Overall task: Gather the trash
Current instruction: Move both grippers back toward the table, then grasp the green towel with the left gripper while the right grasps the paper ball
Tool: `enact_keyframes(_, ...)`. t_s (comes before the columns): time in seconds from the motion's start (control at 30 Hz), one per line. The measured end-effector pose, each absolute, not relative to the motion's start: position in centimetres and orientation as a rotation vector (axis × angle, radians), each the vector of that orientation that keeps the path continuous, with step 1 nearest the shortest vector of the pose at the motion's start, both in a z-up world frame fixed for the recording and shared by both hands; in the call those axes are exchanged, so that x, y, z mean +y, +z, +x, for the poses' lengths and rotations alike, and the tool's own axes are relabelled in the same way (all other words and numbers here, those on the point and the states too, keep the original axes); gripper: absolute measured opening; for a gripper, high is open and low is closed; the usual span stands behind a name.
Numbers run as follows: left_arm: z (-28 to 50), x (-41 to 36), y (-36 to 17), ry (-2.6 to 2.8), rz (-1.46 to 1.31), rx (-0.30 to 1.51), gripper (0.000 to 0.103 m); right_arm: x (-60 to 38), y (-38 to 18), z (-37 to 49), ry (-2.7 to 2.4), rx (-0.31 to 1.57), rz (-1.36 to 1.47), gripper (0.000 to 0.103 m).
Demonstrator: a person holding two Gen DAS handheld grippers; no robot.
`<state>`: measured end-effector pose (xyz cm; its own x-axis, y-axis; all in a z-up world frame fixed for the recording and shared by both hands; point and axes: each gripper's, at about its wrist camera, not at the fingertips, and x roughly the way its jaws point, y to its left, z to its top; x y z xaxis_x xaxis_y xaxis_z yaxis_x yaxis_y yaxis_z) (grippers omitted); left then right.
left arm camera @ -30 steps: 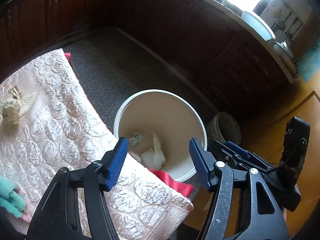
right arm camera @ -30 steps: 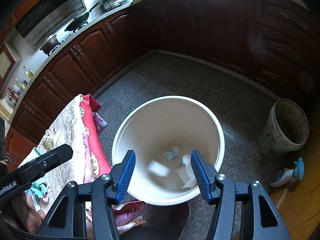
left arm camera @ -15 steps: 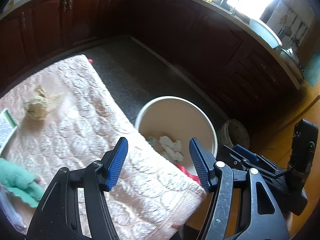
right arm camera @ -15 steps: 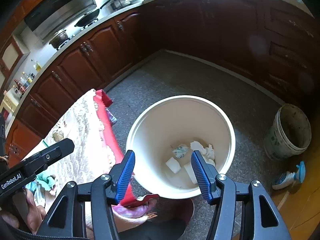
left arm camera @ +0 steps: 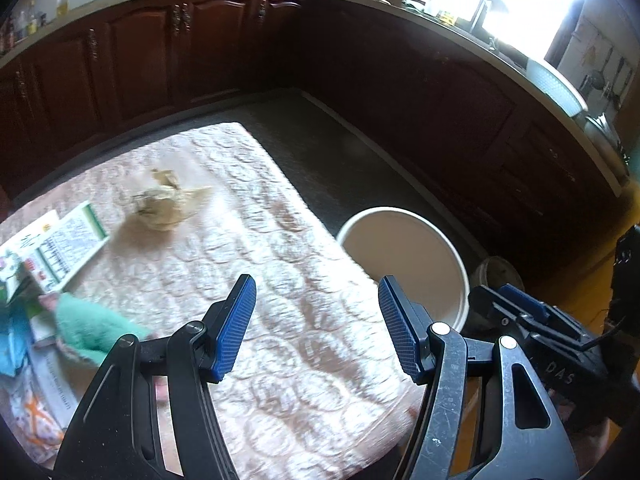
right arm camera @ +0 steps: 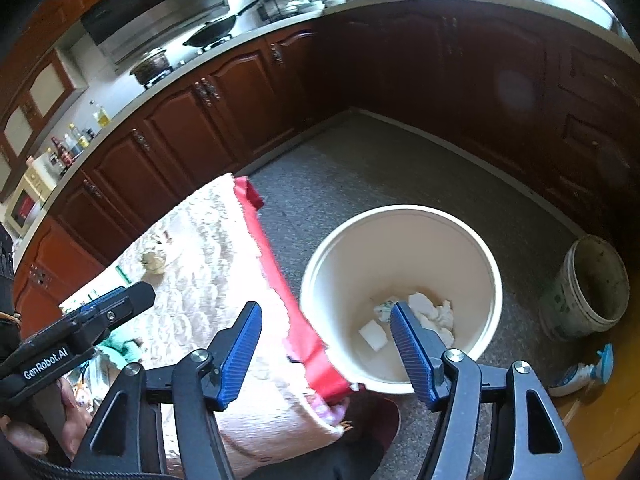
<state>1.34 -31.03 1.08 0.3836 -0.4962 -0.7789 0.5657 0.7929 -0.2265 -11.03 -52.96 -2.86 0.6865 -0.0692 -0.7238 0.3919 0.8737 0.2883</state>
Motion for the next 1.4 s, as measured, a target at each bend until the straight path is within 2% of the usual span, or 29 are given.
enact_keyframes(0.43, 0.7, -23.5, 1.8, -0.554, 0.084, 0.928, 0.063, -47.3, -2.3, -9.2, -0.140, 0.792, 0.388, 0.067)
enact_keyframes(0.9, 2.7, -12.4, -1.2, -0.389, -0.031, 1.046, 0.063, -40.7, -4.5, -5.5, 0.053, 0.886, 0.325, 0.070)
enact_keyframes(1.4, 8.2, -14.5, -6.1, -0.249, -0.194, 1.165, 0.067, -39.1, -6.3, 0.5, 0.086, 0.962, 0.284, 0.072)
